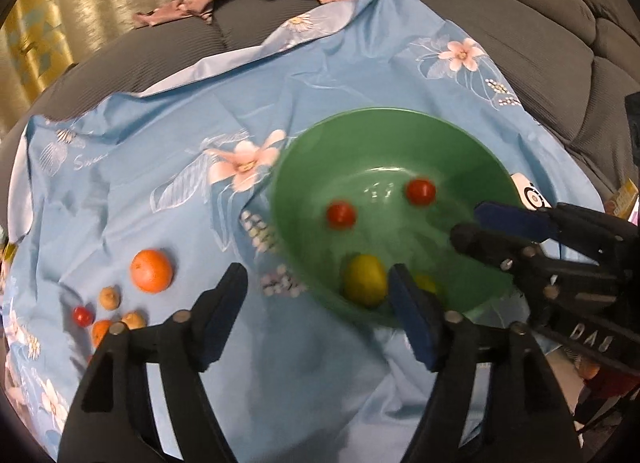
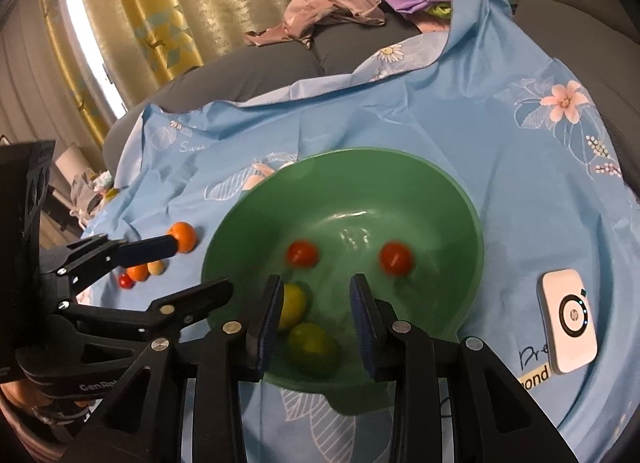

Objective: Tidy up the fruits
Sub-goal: 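Carry both red tomatoes into the green bowl and open both grippers, then grasp the large orange with the right gripper while the left gripper grasps another orange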

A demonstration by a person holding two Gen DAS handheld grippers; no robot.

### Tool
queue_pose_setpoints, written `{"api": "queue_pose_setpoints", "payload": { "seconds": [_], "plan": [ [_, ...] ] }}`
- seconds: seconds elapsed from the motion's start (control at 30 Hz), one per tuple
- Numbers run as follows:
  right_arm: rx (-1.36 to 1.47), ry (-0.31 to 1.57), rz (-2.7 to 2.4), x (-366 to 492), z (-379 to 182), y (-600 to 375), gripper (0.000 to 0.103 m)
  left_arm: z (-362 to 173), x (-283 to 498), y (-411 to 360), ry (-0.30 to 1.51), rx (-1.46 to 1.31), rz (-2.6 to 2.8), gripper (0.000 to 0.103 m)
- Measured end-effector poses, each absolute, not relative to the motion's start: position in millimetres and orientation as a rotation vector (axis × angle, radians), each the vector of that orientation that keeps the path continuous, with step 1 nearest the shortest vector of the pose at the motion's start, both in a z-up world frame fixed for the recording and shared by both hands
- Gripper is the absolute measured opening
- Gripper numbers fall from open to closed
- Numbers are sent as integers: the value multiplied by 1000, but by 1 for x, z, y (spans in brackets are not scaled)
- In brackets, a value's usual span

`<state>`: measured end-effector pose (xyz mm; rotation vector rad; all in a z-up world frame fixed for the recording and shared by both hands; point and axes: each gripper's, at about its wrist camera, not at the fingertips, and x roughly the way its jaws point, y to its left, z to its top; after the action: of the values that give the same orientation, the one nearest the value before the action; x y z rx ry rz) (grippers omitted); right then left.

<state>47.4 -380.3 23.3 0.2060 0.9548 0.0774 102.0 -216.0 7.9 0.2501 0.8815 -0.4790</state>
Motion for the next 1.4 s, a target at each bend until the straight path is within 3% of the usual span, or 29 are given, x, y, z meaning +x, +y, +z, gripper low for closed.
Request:
{"api": "queue_pose_setpoints", "payload": {
  "seconds": [0.13, 0.7, 1.4],
  "plan": [
    [213, 941, 96, 39, 28, -377, 35, 0, 90, -188, 920, 211, -434, 84],
    [125, 977, 306, 20, 31, -301, 35, -39, 17, -19, 1048, -10, -133, 84],
    [18, 1101, 433, 41, -2, -223, 35, -50, 15, 33, 996, -167, -167, 84]
  ]
}}
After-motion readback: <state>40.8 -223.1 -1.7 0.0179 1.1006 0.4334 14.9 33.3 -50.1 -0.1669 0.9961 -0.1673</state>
